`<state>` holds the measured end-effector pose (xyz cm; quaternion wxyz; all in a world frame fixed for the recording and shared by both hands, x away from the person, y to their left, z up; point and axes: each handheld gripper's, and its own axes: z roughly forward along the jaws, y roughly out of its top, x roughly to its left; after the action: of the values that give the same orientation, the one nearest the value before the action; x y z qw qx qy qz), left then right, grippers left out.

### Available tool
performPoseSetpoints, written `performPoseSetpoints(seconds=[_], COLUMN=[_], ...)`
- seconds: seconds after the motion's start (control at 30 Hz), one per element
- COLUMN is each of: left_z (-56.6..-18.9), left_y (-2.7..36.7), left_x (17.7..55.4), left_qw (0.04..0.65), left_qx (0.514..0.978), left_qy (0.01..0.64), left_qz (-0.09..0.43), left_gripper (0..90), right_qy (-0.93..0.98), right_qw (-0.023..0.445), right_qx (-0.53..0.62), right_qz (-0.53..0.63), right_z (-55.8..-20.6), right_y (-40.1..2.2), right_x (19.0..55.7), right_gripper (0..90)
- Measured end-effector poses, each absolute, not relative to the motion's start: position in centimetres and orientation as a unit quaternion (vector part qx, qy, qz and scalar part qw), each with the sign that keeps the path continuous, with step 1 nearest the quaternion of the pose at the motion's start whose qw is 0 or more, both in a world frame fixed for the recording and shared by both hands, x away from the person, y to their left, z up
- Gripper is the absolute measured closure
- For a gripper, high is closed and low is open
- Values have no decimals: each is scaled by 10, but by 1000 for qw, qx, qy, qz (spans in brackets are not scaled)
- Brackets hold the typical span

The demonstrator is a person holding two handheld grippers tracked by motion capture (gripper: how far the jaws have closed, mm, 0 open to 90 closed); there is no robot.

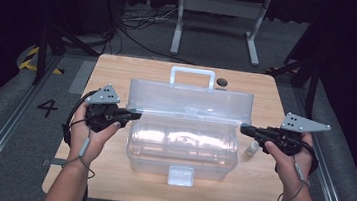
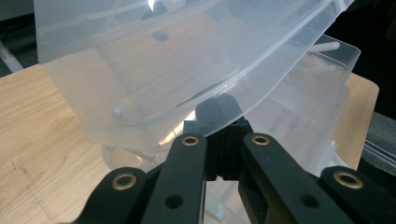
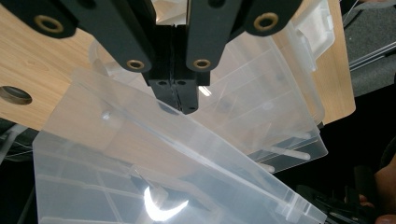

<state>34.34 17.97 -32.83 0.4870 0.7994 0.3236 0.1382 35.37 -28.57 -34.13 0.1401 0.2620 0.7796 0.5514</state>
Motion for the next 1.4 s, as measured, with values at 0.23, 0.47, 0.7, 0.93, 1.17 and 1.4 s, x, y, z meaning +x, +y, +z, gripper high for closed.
performPoseSetpoints(seconds=[0.23, 0.47, 0.7, 0.93, 1.17, 1.4], left_z=[-326, -324, -322, -319, -317, -314], left_y=[180, 179, 179, 179, 180, 180], left_x=[346, 348, 352, 356, 360, 365], left_qw=[491, 492, 496, 496, 502, 502], left_qx=[795, 794, 790, 791, 790, 792], left_qy=[325, 324, 324, 320, 316, 309], left_qz=[143, 149, 155, 160, 157, 160], left_gripper=[899, 899, 899, 898, 898, 897], right_qy=[784, 780, 768, 755, 748, 742], right_qw=[147, 154, 179, 198, 230, 249], right_qx=[260, 273, 293, 319, 323, 333], right_qz=[544, 542, 541, 538, 532, 525], right_z=[-338, -339, -337, -338, -332, -329], right_y=[-288, -294, -299, -298, -288, -276], right_x=[346, 344, 343, 349, 356, 368], right_gripper=[900, 900, 848, 724, 518, 458])
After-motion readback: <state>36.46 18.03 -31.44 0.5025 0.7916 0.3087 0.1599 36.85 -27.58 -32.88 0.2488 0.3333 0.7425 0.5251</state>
